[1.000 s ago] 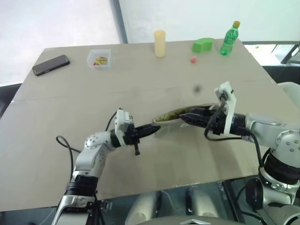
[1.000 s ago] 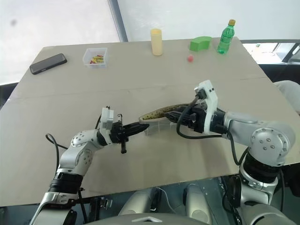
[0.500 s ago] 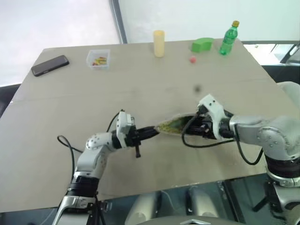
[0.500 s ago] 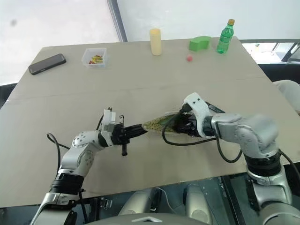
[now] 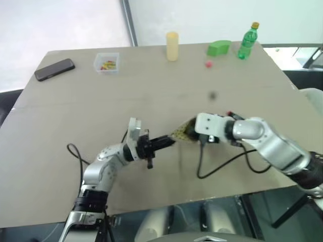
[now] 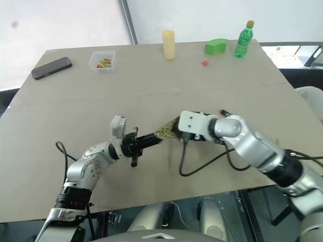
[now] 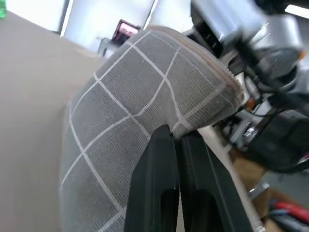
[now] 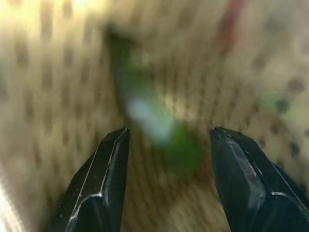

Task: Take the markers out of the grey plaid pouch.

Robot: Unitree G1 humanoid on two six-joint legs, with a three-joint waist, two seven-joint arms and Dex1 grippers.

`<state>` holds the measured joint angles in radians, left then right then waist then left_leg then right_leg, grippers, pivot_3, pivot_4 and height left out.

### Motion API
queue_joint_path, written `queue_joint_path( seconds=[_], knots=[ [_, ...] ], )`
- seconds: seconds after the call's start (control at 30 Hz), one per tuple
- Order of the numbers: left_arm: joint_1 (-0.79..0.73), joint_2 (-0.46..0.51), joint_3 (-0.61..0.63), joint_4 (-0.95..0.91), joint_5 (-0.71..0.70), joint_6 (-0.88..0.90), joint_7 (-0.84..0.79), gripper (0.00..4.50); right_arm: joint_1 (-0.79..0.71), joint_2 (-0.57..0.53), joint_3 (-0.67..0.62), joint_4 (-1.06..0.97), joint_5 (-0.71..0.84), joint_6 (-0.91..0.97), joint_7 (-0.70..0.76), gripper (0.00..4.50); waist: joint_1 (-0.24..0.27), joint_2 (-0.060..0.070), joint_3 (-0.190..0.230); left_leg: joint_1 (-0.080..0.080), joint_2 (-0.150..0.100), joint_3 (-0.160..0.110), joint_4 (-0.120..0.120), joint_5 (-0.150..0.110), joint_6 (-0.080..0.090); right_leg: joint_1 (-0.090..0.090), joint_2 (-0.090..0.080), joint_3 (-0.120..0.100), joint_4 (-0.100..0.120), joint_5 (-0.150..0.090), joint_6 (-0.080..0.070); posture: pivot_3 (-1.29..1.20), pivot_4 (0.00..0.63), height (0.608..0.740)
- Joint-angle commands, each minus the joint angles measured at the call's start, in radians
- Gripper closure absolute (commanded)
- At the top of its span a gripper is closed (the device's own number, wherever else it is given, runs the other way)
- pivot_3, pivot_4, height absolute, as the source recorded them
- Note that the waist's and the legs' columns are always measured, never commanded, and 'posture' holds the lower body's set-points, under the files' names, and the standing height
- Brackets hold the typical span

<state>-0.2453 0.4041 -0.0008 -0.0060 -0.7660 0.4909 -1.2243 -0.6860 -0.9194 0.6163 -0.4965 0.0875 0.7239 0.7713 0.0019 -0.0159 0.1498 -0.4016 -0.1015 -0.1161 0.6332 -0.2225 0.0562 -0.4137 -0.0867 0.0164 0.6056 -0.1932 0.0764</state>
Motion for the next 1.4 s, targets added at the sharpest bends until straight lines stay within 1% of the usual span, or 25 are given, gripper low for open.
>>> queue_joint_path(
  seconds=[0.03, 0.13, 0.23, 0.3, 0.37, 0.53, 0.63, 0.77, 0.8, 0.83, 0.93, 0.97, 1.03, 1.17, 1.3, 1.37, 1.4],
  knots=[
    [-0.021, 0.001, 0.038, -0.063, -0.108, 0.105, 0.014, 4.50, -0.058, -0.063, -0.080, -0.128, 0.042, 0.133, 0.124, 1.84, -0.004, 0.000, 0.000, 0.000, 0.000, 0.000, 0.000, 0.000, 0.000, 0.000, 0.000, 0.000, 0.000, 0.000, 0.000, 0.00, 0.150, 0.740],
    [-0.014, 0.009, 0.007, -0.017, -0.012, 0.028, -0.006, 4.50, -0.087, -0.043, -0.076, -0.150, 0.044, 0.183, 0.152, 1.84, -0.013, 0.000, 0.000, 0.001, 0.002, 0.000, -0.001, -0.001, -0.001, 0.000, 0.000, 0.000, 0.001, 0.000, 0.000, 0.00, 0.150, 0.740],
    [-0.009, 0.011, -0.029, 0.050, 0.104, -0.070, -0.001, 4.50, -0.074, 0.011, -0.019, -0.095, -0.004, 0.180, 0.134, 1.84, -0.011, -0.001, 0.000, 0.002, 0.003, 0.000, -0.001, -0.001, -0.001, 0.000, -0.001, 0.000, 0.001, 0.000, 0.000, 0.00, 0.150, 0.740],
    [-0.004, 0.016, -0.043, 0.081, 0.159, -0.114, 0.003, 4.50, -0.052, 0.062, -0.010, -0.054, -0.006, 0.184, 0.122, 1.84, -0.009, -0.001, 0.000, 0.001, 0.003, 0.000, 0.000, -0.001, -0.001, 0.000, -0.001, 0.001, 0.001, 0.000, 0.000, 0.00, 0.150, 0.740],
    [0.002, 0.018, -0.038, 0.097, 0.172, -0.097, 0.029, 4.50, -0.042, 0.093, 0.011, -0.011, -0.037, 0.153, 0.112, 1.84, -0.006, -0.001, 0.000, 0.001, 0.001, 0.001, 0.000, -0.001, -0.001, 0.000, -0.001, 0.001, 0.001, 0.000, -0.001, 0.00, 0.150, 0.740],
    [0.030, 0.016, -0.035, 0.089, 0.202, -0.139, 0.038, 4.50, -0.049, 0.183, 0.053, 0.096, -0.113, 0.081, 0.097, 1.84, -0.010, -0.002, -0.001, 0.002, 0.001, 0.001, 0.000, -0.002, -0.004, 0.000, 0.000, 0.002, 0.001, 0.000, -0.001, 0.00, 0.150, 0.740],
    [0.037, 0.009, -0.029, 0.082, 0.208, -0.156, 0.054, 4.50, -0.042, 0.172, 0.101, 0.121, -0.181, 0.038, 0.119, 1.84, -0.010, -0.002, -0.001, 0.002, 0.001, 0.001, 0.000, -0.003, -0.005, 0.000, 0.000, 0.001, 0.002, 0.000, -0.001, 0.00, 0.150, 0.740],
    [0.044, 0.007, -0.023, 0.083, 0.214, -0.171, 0.062, 4.50, -0.033, 0.161, 0.113, 0.131, -0.228, 0.014, 0.140, 1.84, -0.011, -0.002, -0.001, 0.002, 0.001, 0.001, 0.000, -0.003, -0.005, 0.000, 0.000, 0.001, 0.002, 0.000, 0.000, 0.00, 0.150, 0.740],
    [0.046, 0.006, -0.023, 0.084, 0.216, -0.176, 0.063, 4.50, -0.030, 0.160, 0.113, 0.137, -0.242, 0.013, 0.140, 2.37, -0.011, -0.002, -0.001, 0.003, 0.001, 0.001, 0.000, -0.003, -0.005, 0.000, 0.000, 0.001, 0.002, 0.000, 0.000, 0.00, 0.150, 0.740],
    [0.047, 0.005, -0.023, 0.086, 0.217, -0.180, 0.065, 4.50, -0.029, 0.158, 0.113, 0.142, -0.256, 0.011, 0.141, 2.62, -0.011, -0.002, -0.001, 0.003, 0.001, 0.001, 0.000, -0.003, -0.005, 0.000, 0.001, 0.001, 0.002, 0.000, 0.000, 0.00, 0.150, 0.740],
    [0.047, 0.001, -0.026, 0.089, 0.220, -0.189, 0.067, 4.50, -0.026, 0.149, 0.109, 0.148, -0.293, -0.004, 0.150, 4.03, -0.010, -0.002, -0.001, 0.003, 0.001, 0.001, 0.000, -0.002, -0.005, 0.000, 0.001, 0.001, 0.002, 0.000, 0.000, 0.00, 0.150, 0.740],
    [0.043, -0.005, -0.024, 0.092, 0.222, -0.197, 0.073, 4.50, -0.028, 0.144, 0.101, 0.146, -0.304, -0.002, 0.151, 4.33, -0.010, -0.002, -0.001, 0.003, 0.001, 0.001, 0.000, -0.002, -0.005, 0.000, 0.001, 0.001, 0.002, 0.000, 0.000, 0.00, 0.150, 0.740],
    [0.032, -0.015, -0.024, 0.104, 0.234, -0.225, 0.078, 4.50, -0.034, 0.138, 0.076, 0.129, -0.314, 0.009, 0.159, 4.37, -0.007, -0.002, -0.001, 0.003, 0.001, 0.001, 0.000, -0.003, -0.005, 0.000, 0.000, 0.001, 0.002, 0.000, 0.000, 0.00, 0.150, 0.740],
    [-0.024, -0.051, -0.011, 0.188, 0.314, -0.374, 0.135, 4.50, -0.032, 0.153, -0.039, 0.020, -0.225, 0.107, 0.197, 4.37, 0.006, -0.002, -0.001, 0.002, 0.001, 0.001, 0.000, -0.002, -0.005, 0.000, 0.000, 0.001, 0.002, 0.000, 0.000, 0.00, 0.150, 0.740],
    [-0.092, -0.051, -0.030, 0.319, 0.465, -0.624, 0.197, 4.50, -0.042, 0.132, -0.141, -0.086, -0.162, 0.229, 0.224, 4.37, 0.015, -0.002, -0.001, 0.001, 0.001, 0.000, 0.000, -0.002, -0.005, 0.000, 0.000, 0.000, 0.002, 0.000, -0.001, 0.00, 0.150, 0.740],
    [-0.114, -0.051, -0.034, 0.375, 0.510, -0.707, 0.221, 4.50, -0.048, 0.144, -0.179, -0.118, -0.124, 0.292, 0.223, 4.37, 0.016, -0.002, -0.001, 0.001, 0.000, 0.000, 0.000, -0.002, -0.006, 0.000, -0.001, 0.000, 0.001, 0.000, -0.001, 0.00, 0.150, 0.740],
    [-0.132, -0.032, -0.055, 0.417, 0.576, -0.809, 0.235, 4.50, -0.053, 0.144, -0.193, -0.138, -0.123, 0.337, 0.206, 4.37, 0.016, -0.002, -0.001, 0.000, 0.000, 0.000, 0.000, -0.002, -0.006, 0.000, -0.001, 0.000, 0.001, 0.000, -0.001, 0.00, 0.150, 0.740]
  ],
)
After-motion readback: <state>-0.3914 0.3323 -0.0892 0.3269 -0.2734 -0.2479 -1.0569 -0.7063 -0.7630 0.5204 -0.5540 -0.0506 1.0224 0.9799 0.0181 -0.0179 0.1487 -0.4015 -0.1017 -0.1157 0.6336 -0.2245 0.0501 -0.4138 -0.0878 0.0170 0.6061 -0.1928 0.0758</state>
